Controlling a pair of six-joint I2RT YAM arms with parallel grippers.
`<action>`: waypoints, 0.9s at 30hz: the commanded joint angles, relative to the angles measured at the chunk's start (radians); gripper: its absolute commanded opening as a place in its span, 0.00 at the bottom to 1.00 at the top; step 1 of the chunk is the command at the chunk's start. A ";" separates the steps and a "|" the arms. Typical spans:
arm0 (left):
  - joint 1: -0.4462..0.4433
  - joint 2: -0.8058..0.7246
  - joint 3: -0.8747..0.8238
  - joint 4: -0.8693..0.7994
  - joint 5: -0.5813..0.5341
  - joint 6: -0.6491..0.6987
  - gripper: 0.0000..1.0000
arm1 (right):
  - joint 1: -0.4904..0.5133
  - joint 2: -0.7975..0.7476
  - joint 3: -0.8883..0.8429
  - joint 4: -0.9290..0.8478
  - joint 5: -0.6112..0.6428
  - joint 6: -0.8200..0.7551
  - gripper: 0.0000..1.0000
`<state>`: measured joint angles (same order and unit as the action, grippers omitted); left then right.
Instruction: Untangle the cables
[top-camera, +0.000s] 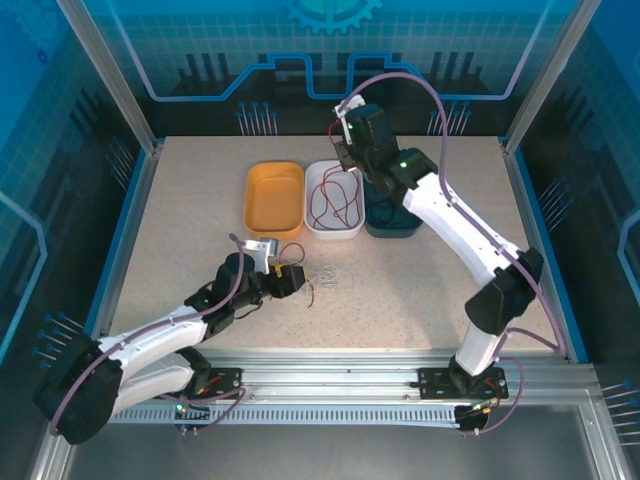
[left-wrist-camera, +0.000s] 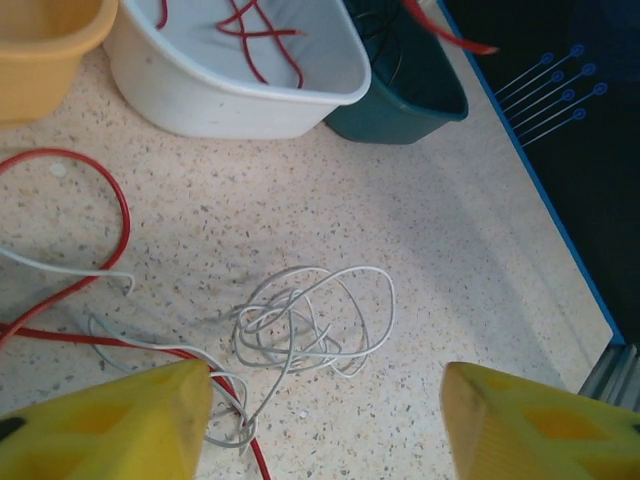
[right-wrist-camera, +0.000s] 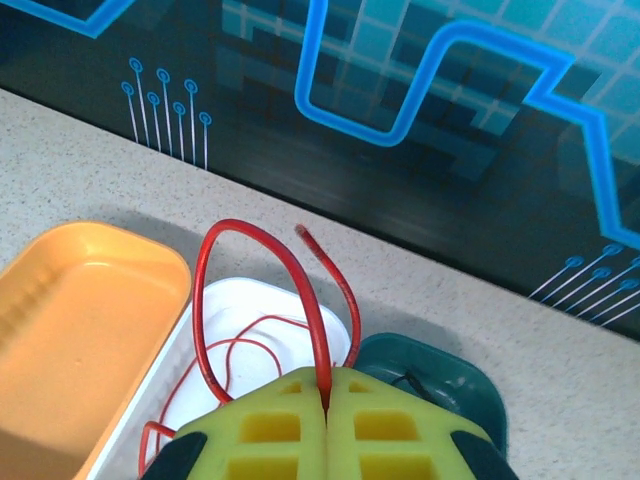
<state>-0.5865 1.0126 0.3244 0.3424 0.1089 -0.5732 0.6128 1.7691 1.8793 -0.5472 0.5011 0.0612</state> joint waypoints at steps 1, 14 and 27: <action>-0.005 -0.060 0.027 -0.064 -0.012 0.004 0.75 | -0.023 0.089 0.098 -0.072 -0.041 0.082 0.00; -0.005 -0.272 -0.007 -0.236 -0.137 -0.026 0.99 | -0.083 0.324 0.231 -0.095 -0.128 0.151 0.00; -0.005 -0.295 -0.001 -0.289 -0.221 -0.062 0.99 | -0.124 0.396 0.208 -0.137 -0.298 0.210 0.00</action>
<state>-0.5865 0.7197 0.3244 0.0681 -0.0761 -0.6117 0.4980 2.1418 2.0693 -0.6518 0.2516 0.2474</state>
